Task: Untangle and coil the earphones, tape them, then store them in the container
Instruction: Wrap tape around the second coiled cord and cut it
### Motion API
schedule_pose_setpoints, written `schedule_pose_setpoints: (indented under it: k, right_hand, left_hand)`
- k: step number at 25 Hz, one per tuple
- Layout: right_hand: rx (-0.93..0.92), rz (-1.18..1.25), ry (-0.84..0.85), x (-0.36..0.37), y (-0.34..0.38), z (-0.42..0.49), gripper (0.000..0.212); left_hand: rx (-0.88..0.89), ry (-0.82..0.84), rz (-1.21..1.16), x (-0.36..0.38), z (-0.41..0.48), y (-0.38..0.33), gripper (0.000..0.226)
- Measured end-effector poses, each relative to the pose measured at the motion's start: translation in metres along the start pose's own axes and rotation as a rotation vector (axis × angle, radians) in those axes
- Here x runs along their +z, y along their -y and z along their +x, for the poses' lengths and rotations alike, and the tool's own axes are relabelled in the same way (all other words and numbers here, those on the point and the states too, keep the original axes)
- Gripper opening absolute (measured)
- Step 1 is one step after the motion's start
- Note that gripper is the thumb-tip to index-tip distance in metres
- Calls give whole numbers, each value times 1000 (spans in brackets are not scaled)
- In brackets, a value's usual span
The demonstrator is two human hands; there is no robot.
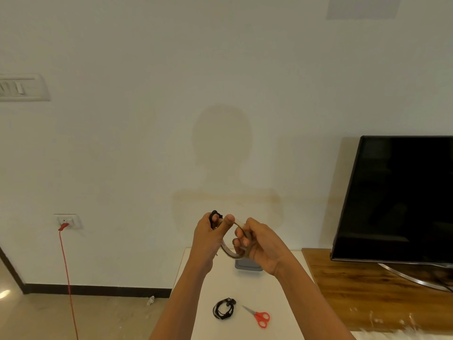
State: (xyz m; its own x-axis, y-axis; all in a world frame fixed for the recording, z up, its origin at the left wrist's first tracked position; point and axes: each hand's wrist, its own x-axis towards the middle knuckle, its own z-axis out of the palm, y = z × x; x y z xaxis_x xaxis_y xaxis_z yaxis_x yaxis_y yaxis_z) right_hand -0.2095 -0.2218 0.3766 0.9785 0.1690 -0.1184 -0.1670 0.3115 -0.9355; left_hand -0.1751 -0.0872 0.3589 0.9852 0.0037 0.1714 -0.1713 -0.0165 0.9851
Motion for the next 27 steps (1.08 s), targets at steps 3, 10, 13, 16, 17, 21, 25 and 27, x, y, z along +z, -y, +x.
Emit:
schedule_pose_setpoints:
  k: [3,10,13,16,17,21,25,27]
  right_hand:
    - [0,-23,12,0,0,0,50]
    - [-14,-47,30,-3,-3,1,37]
    - [-10,-65,28,-2,-3,0,32]
    - [-13,-72,23,-2,-2,-1,34]
    - [-16,-79,21,-2,-2,-2,35]
    - [-30,-103,24,-3,-1,-2,29]
    - [-37,-114,26,-2,0,-4,30]
    - [-40,-120,26,-1,1,-4,32]
  left_hand:
    - [-6,-2,-5,0,-1,1,41]
    - [-11,-5,-19,-1,-3,1,42]
    - [-13,-6,-24,-1,-3,1,41]
    - [-3,-2,-28,0,-4,0,42]
    - [1,-1,-29,1,-5,-1,42]
    - [6,1,-25,1,-5,-2,40]
    - [1,8,-37,1,-6,-3,41]
    - [-3,8,-38,1,-6,-3,40]
